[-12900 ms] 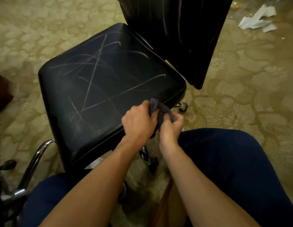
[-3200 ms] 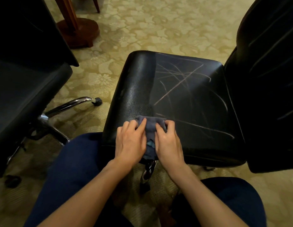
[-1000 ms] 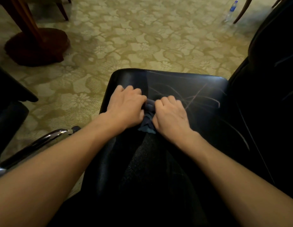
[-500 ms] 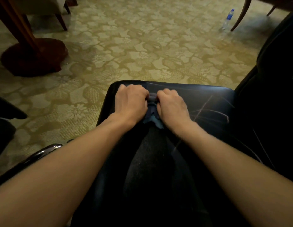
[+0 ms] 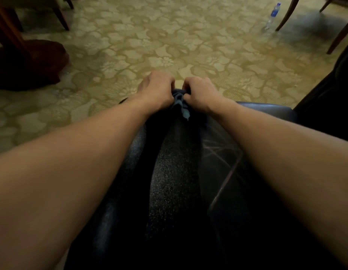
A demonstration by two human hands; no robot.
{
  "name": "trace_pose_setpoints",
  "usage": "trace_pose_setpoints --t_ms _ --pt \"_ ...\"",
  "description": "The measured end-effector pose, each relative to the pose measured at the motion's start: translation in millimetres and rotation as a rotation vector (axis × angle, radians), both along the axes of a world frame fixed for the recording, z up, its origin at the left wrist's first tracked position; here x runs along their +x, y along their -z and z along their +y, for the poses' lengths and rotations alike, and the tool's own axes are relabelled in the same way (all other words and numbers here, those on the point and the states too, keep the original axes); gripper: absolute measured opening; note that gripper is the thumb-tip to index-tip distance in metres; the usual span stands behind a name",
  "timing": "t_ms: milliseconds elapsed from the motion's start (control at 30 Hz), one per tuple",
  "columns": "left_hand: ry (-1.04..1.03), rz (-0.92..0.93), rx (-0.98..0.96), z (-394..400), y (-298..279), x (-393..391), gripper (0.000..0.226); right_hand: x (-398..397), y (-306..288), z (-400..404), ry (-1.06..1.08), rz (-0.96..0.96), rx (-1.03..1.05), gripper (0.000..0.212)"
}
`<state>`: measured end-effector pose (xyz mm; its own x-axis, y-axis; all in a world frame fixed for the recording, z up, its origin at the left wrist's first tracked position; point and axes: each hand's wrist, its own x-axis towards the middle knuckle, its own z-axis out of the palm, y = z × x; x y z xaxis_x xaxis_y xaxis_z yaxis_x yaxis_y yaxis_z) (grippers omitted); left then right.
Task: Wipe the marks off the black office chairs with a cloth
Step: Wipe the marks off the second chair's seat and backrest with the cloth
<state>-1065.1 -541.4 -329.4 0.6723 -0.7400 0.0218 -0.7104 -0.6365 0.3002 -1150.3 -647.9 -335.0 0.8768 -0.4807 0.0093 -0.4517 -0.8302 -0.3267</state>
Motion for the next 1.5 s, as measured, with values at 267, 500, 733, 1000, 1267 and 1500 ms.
trace_pose_setpoints --t_ms 267,500,733,1000,1267,1500 --pt "0.055 -0.096 -0.018 47 -14 -62 0.012 -61 -9 44 -0.068 -0.06 -0.116 0.02" --pt "0.128 -0.184 0.015 99 -16 -132 0.01 -130 -6 98 -0.058 -0.048 -0.138 0.017" --pt "0.125 -0.162 0.043 156 -22 -213 0.015 -213 -12 156 -0.063 -0.078 -0.06 0.018" --pt "-0.015 -0.046 0.034 218 -24 -312 0.021 -306 -11 222 -0.01 -0.099 -0.051 0.015" --pt "-0.275 0.033 -0.255 279 5 -416 0.012 -389 5 281 -0.045 -0.213 -0.084 0.033" --pt "-0.296 -0.086 -0.279 271 20 -408 0.013 -383 9 281 -0.026 -0.244 -0.095 0.034"
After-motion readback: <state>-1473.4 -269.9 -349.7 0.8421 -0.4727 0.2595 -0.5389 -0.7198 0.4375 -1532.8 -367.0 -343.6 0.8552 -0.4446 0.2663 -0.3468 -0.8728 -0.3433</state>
